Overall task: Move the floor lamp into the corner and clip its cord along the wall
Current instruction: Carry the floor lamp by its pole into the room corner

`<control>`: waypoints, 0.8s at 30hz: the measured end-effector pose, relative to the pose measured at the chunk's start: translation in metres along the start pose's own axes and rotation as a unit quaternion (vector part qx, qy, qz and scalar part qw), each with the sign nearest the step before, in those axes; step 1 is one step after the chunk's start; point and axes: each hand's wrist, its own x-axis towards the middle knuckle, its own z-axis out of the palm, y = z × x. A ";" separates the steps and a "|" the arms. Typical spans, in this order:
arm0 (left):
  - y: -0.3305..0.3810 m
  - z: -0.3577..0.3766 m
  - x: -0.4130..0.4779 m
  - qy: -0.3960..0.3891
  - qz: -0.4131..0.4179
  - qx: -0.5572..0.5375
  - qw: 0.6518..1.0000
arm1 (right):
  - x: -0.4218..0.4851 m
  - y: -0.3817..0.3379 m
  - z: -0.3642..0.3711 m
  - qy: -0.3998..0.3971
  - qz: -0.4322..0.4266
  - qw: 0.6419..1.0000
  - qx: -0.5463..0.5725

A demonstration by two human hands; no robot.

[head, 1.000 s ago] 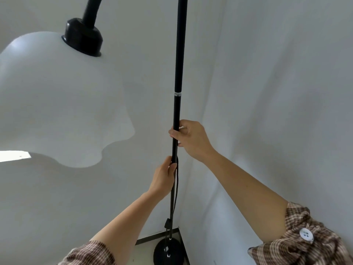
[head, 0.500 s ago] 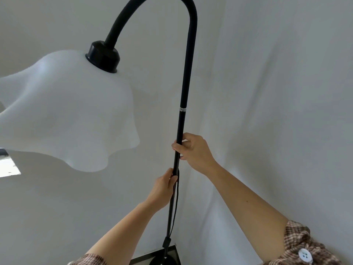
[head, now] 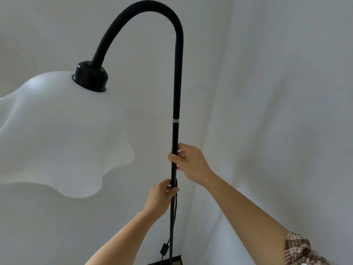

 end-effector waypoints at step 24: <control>0.004 -0.022 -0.028 0.013 -0.079 -0.044 0.996 | -0.011 -0.009 0.016 -0.021 -0.014 1.000 -0.007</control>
